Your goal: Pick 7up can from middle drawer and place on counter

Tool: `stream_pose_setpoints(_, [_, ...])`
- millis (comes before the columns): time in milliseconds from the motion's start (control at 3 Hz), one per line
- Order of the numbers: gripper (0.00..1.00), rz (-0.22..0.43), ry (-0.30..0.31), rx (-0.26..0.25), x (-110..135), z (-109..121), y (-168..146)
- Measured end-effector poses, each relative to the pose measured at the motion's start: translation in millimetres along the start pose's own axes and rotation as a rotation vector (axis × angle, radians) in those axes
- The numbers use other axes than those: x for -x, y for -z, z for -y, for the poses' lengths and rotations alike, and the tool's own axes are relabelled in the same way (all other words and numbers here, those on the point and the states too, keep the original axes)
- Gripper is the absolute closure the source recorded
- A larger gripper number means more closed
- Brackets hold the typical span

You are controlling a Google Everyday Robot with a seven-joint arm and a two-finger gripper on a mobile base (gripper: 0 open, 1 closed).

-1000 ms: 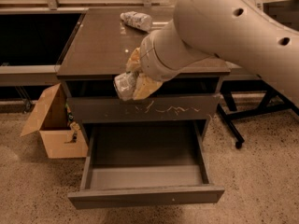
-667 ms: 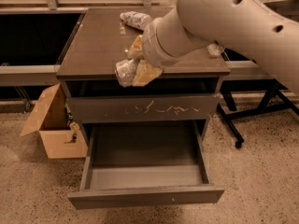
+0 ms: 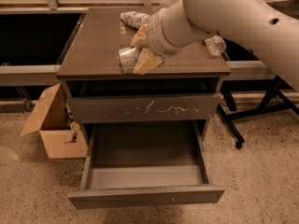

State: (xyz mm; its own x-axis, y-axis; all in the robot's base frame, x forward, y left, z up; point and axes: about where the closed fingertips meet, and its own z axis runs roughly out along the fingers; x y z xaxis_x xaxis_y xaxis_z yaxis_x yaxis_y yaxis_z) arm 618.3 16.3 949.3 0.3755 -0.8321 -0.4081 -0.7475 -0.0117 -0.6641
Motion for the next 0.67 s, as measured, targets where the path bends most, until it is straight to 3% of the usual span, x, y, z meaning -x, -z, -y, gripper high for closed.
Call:
stream_pose_setpoints(333, [1.0,0.011,-0.018,-0.021,-2,4,-1])
stream_pose_setpoints(667, [1.0,0.044,-0.082,-0.065,-14,19,-7])
